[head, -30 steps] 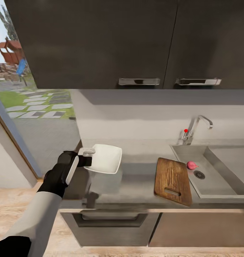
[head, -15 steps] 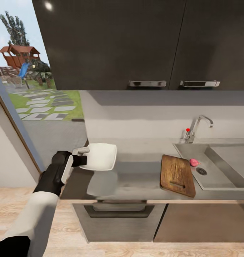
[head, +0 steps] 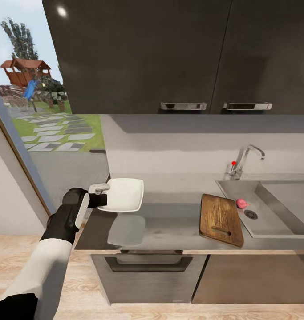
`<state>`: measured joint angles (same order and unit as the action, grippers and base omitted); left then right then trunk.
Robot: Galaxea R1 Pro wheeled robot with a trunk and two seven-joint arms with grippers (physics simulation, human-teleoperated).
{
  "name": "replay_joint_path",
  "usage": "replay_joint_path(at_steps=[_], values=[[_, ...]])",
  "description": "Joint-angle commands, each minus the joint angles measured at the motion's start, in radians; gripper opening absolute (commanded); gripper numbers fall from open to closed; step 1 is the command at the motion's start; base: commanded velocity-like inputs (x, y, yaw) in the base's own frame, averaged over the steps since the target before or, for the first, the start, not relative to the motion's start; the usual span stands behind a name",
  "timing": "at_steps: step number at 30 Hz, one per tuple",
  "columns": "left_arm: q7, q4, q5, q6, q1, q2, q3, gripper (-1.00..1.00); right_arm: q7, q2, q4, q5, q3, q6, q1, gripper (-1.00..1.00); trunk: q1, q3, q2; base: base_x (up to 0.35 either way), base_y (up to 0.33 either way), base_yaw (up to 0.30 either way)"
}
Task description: In the kitchen, take the Vidalia onion out of the sink, dice it on the chopping board with the paring knife, put the diced onion into the bowl on the countertop, then place both the paring knife and the chopping board into the sink.
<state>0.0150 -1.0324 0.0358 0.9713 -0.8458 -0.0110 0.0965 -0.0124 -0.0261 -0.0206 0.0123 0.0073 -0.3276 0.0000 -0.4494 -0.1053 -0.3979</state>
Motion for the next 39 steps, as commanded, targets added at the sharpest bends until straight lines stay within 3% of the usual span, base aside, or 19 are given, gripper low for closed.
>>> replay_joint_path(at_steps=[1,15,18,28,39], values=[[0.000,0.000,0.005,0.005,-0.001,-0.001,0.003,-1.00,-0.001,0.000,-0.001,0.001,0.000,-0.002,0.000,1.00,-0.001,-0.002,-0.002,0.015,-0.005,0.000],[-0.005,0.013,0.002,0.003,-0.001,0.002,0.005,-1.00,0.000,0.000,-0.001,0.001,0.000,-0.002,0.000,1.00,-0.001,-0.002,-0.002,0.153,-0.138,0.000],[-0.006,0.014,0.001,0.004,-0.001,0.013,0.008,-1.00,-0.001,0.002,-0.002,0.001,0.000,-0.002,0.000,1.00,-0.001,-0.002,-0.002,0.035,-0.034,0.000],[-0.005,0.015,-0.001,0.003,-0.001,0.023,0.089,-1.00,0.002,0.002,-0.002,0.001,0.000,-0.002,0.000,1.00,-0.001,-0.002,-0.002,0.005,-0.005,0.000],[-0.004,0.028,-0.002,0.003,-0.001,0.023,0.100,-1.00,0.004,0.002,-0.002,0.001,-0.001,-0.002,0.000,1.00,-0.001,-0.002,-0.002,0.000,0.000,0.113]])
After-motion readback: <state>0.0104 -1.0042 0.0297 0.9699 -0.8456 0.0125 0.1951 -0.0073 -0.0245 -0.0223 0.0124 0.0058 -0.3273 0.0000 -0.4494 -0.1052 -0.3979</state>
